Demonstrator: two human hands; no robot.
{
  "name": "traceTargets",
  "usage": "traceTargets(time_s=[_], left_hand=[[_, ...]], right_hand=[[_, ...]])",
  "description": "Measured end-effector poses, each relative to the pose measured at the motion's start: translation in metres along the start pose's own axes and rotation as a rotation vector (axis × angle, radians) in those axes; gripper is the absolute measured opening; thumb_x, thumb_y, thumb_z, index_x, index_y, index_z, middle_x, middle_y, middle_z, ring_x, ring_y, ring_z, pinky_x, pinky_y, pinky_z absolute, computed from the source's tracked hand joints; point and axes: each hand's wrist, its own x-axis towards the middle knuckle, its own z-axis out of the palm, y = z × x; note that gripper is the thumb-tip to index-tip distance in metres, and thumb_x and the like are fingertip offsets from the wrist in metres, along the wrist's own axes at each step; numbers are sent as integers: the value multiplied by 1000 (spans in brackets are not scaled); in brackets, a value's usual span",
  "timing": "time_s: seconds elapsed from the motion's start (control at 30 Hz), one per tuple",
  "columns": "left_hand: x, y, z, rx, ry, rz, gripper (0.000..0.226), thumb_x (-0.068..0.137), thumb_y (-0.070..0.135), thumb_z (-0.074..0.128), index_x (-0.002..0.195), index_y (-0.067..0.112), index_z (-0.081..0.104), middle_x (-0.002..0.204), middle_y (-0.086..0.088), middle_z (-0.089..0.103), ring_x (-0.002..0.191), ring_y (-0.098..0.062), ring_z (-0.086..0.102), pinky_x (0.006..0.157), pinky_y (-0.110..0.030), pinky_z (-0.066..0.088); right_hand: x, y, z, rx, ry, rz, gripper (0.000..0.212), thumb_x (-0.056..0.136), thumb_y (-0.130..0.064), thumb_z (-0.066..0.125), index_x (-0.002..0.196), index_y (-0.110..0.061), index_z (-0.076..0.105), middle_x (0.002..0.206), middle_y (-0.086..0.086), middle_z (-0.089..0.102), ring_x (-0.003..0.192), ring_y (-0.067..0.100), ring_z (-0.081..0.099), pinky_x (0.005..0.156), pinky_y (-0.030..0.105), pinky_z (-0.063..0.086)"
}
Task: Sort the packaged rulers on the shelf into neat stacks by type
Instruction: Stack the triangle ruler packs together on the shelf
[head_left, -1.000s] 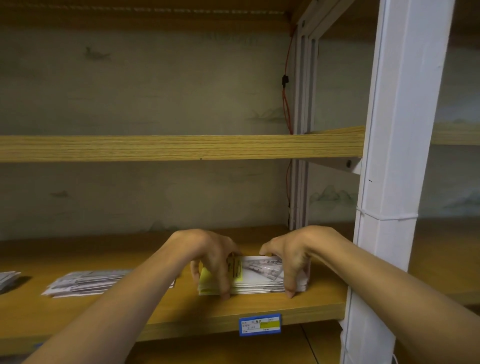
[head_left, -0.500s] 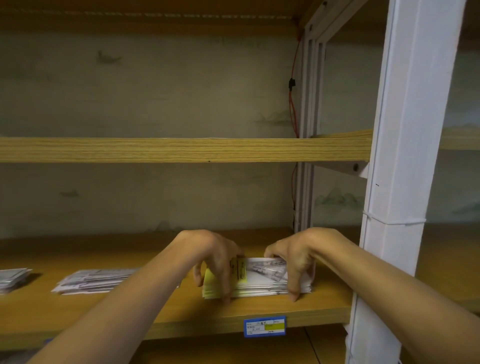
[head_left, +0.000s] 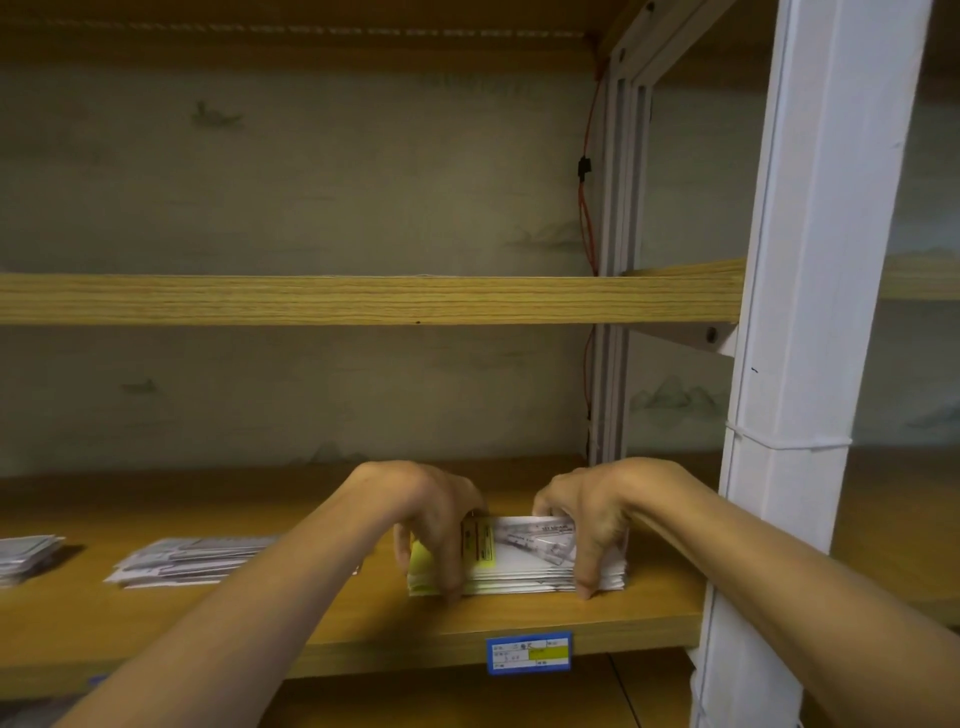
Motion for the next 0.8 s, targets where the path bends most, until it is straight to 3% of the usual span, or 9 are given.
traceTargets(time_s=[0.07, 0.2, 0.33, 0.43, 0.63, 0.8], left_hand=[[-2, 0, 0, -37, -28, -25, 88, 71, 21, 84, 144, 29, 35, 140, 1, 40, 121, -29, 47, 75, -35, 60], [-3, 3, -2, -48, -47, -38, 90, 70, 20, 84, 145, 28, 34, 141, 1, 39, 123, -32, 46, 75, -37, 60], [0, 7, -3, 15, -20, -28, 84, 70, 22, 85, 141, 24, 40, 135, 0, 45, 118, -29, 50, 77, -39, 60], [3, 5, -3, 81, 10, -12, 87, 65, 31, 87, 139, 26, 41, 134, 2, 47, 120, -27, 51, 87, -40, 56], [-1, 6, -2, -55, -58, -42, 97, 69, 22, 85, 148, 28, 29, 147, 0, 32, 131, -36, 39, 80, -43, 58], [4, 7, 0, 36, 16, -2, 94, 67, 31, 87, 145, 27, 34, 143, 2, 39, 130, -31, 41, 91, -45, 54]], right_hand=[[-1, 0, -1, 5, -44, 7, 76, 68, -16, 85, 132, -29, 45, 128, 0, 47, 117, 28, 54, 89, 38, 56], [-3, -3, -2, 2, -18, 11, 97, 68, -18, 86, 146, -29, 30, 146, 2, 34, 125, 34, 48, 91, 41, 55], [-3, -5, -2, -23, -8, 1, 86, 68, -16, 85, 140, -24, 39, 138, 4, 43, 117, 31, 55, 87, 40, 57], [-3, -5, -1, -30, 8, 4, 84, 68, -17, 85, 139, -25, 41, 135, 2, 46, 114, 30, 56, 85, 39, 58], [-6, -5, 0, 25, -45, 28, 87, 70, -15, 84, 141, -28, 37, 140, 1, 38, 121, 34, 51, 81, 38, 58], [-6, -5, -1, 3, -6, 12, 80, 68, -16, 86, 136, -23, 43, 135, 4, 46, 115, 31, 56, 80, 36, 59]])
